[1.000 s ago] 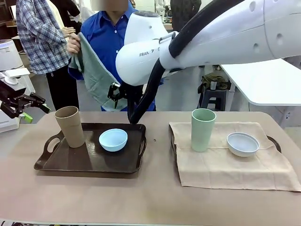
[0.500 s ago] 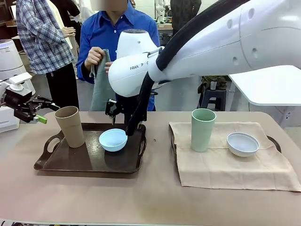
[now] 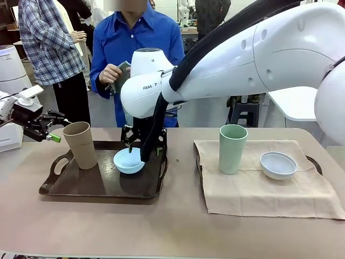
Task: Set up a tray with a mat and arrange the tableware.
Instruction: Pick up the Picnic Bowl and Reusable plastic cup from the Handle tray in front of the human's position and hold them in the air.
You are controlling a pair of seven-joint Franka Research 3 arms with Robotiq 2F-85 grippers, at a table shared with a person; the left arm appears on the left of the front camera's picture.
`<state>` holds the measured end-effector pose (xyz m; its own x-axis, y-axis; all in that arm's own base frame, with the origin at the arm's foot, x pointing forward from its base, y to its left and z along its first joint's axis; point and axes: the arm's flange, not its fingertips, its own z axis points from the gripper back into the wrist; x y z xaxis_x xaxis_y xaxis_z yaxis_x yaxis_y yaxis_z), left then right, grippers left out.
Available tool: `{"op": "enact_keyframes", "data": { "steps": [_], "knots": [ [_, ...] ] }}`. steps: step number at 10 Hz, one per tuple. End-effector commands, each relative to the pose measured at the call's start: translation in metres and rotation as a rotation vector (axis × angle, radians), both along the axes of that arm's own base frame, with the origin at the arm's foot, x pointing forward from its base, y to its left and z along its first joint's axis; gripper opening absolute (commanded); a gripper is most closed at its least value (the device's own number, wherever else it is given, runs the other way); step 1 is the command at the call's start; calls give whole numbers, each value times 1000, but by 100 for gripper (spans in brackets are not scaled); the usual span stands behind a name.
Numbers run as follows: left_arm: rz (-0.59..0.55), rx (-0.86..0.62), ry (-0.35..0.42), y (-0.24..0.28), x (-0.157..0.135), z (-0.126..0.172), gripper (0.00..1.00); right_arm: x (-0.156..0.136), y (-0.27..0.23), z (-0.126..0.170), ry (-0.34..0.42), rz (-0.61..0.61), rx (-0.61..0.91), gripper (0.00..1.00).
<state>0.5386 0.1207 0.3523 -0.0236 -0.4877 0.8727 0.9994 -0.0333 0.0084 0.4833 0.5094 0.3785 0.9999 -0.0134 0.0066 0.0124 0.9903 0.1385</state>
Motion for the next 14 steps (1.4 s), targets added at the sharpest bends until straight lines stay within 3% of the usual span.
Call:
{"op": "enact_keyframes", "data": {
  "steps": [1,7,14],
  "knots": [
    [-23,-16,1,-3,0,-2,100,-2,-4,5,-4,0,4,100],
    [17,1,-1,-12,6,-9,100,15,8,-21,-10,11,-21,100],
    [-59,60,88,-32,11,-46,100,24,21,-42,34,46,-41,100]
  ]
}}
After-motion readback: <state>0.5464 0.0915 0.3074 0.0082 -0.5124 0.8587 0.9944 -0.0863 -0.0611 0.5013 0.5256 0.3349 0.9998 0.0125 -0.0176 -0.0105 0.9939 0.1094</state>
